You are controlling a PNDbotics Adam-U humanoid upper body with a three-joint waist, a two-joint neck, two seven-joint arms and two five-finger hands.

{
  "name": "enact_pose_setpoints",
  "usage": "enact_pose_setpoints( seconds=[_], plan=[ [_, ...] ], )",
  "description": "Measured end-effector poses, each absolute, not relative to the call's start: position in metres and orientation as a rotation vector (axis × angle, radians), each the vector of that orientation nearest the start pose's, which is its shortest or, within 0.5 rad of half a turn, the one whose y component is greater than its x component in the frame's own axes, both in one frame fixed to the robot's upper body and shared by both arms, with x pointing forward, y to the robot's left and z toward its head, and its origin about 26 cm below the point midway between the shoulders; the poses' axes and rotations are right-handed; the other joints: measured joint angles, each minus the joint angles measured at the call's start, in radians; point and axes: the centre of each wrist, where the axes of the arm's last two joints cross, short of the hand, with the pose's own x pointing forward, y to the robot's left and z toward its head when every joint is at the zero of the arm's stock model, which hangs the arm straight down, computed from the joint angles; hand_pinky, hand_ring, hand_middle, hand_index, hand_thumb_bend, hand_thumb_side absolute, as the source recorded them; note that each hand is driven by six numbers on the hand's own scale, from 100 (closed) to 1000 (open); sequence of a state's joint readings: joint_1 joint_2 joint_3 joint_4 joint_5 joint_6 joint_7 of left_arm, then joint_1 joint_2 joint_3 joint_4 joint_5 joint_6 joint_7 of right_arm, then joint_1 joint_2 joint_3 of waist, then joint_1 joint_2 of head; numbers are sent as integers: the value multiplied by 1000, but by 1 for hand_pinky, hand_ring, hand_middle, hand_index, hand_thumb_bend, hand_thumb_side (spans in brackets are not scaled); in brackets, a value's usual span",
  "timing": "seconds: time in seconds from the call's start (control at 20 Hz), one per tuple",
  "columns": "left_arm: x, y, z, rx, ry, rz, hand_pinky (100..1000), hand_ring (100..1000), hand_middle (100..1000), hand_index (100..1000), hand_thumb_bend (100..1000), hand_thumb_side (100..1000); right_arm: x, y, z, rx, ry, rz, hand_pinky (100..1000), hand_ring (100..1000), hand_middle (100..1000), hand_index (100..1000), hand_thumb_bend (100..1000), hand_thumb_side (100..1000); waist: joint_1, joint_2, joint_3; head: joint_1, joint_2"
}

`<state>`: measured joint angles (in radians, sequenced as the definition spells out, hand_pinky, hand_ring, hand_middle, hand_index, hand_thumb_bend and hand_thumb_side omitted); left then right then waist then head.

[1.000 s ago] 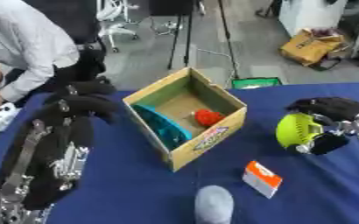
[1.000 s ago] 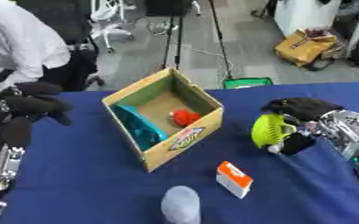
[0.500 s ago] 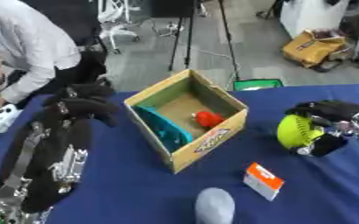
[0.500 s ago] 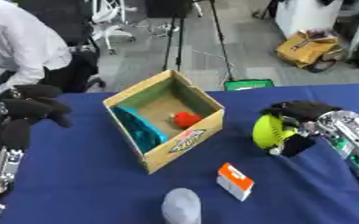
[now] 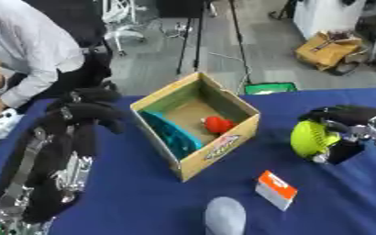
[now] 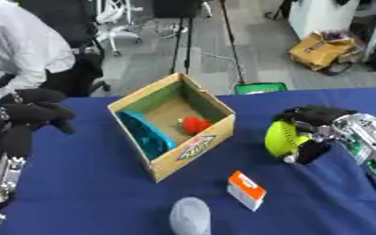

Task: Pick up objects on the table and place them in the box.

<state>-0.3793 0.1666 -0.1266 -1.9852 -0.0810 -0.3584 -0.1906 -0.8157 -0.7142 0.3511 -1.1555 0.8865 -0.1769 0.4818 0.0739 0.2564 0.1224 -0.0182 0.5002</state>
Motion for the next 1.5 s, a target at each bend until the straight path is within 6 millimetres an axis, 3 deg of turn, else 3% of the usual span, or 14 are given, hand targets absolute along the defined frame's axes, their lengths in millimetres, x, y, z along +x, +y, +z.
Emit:
enact_pose_setpoints(
  seconds=[0.8, 0.9, 1.1, 1.5],
  plan=[
    [305, 193, 203, 200, 3434, 884, 549, 694, 750, 722, 100, 535, 438, -325, 210, -1030, -1124, 1747, 744, 610, 845, 957, 463, 345, 3, 0, 0, 0, -9],
    [305, 192, 203, 201, 3432, 884, 546, 695, 751, 722, 100, 534, 437, -326, 209, -1026, -1128, 1741, 702, 582, 841, 947, 458, 330, 3, 0, 0, 0, -9],
    [305, 191, 203, 207, 3435, 880, 542, 695, 751, 722, 100, 534, 435, -327, 210, -1017, -1135, 1729, 622, 577, 830, 919, 447, 307, 3, 2, 1, 0, -10],
    [305, 191, 203, 208, 3439, 876, 541, 697, 751, 721, 100, 533, 433, -329, 211, -996, -1151, 1698, 544, 555, 807, 855, 402, 254, 3, 3, 1, 0, -10]
  ],
)
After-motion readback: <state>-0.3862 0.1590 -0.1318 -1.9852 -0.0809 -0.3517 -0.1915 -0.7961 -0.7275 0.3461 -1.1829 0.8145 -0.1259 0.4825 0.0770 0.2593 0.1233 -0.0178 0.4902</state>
